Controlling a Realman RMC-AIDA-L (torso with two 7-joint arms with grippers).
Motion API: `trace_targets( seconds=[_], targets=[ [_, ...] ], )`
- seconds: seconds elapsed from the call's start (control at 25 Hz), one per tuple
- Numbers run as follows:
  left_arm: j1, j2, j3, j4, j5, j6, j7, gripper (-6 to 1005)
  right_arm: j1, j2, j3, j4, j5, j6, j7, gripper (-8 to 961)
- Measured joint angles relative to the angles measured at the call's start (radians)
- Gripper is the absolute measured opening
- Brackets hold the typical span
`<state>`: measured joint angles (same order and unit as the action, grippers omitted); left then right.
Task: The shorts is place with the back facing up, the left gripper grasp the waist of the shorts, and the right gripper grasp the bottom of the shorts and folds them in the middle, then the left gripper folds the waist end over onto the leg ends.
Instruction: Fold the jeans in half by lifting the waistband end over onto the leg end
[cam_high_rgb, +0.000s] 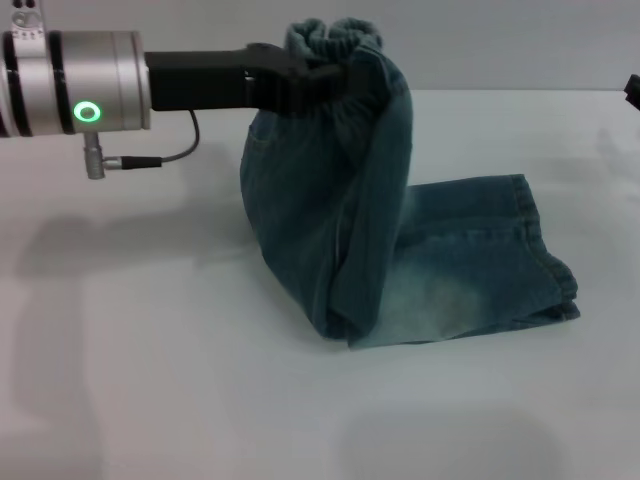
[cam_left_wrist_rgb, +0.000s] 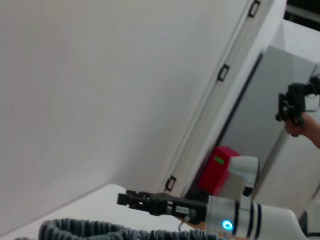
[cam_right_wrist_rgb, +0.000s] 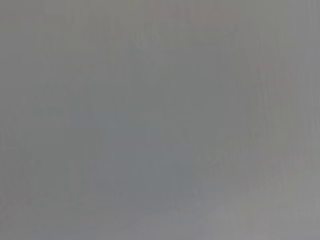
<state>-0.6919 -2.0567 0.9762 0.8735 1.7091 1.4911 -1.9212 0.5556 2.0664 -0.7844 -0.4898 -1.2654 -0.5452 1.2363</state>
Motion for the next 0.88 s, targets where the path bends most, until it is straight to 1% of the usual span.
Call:
trace_targets(
  seconds=[0.32,0.52,0.72,0.84,0.88],
  targets=[
    [-0.022,-0.003,0.108,0.01,-0.009,0.003,-0.01,156,0.001,0.0,0.001,0.007,0.0,-0.001,-0.015,576],
    [-0.02,-0.003,0.112,0.006,-0.037,0.003,-0.004,161,0.003,0.001,-0.004,0.009,0.0,-0.001,-0.015,576],
    [0.006,-0.001,0.102,0.011,-0.058,0.004,0.01,385,0.003,0.002,-0.008,0.011,0.0,-0.004,-0.015,577],
    [0.029,-0.001,0.085,0.01,-0.075,-0.006,0.038,630,0.002,0.002,-0.011,0.011,-0.005,-0.053,-0.015,577],
    [0.038,-0.001,0.077,0.008,-0.082,-0.013,0.048,663,0.001,0.0,-0.013,0.012,-0.008,-0.08,-0.015,577]
  ],
)
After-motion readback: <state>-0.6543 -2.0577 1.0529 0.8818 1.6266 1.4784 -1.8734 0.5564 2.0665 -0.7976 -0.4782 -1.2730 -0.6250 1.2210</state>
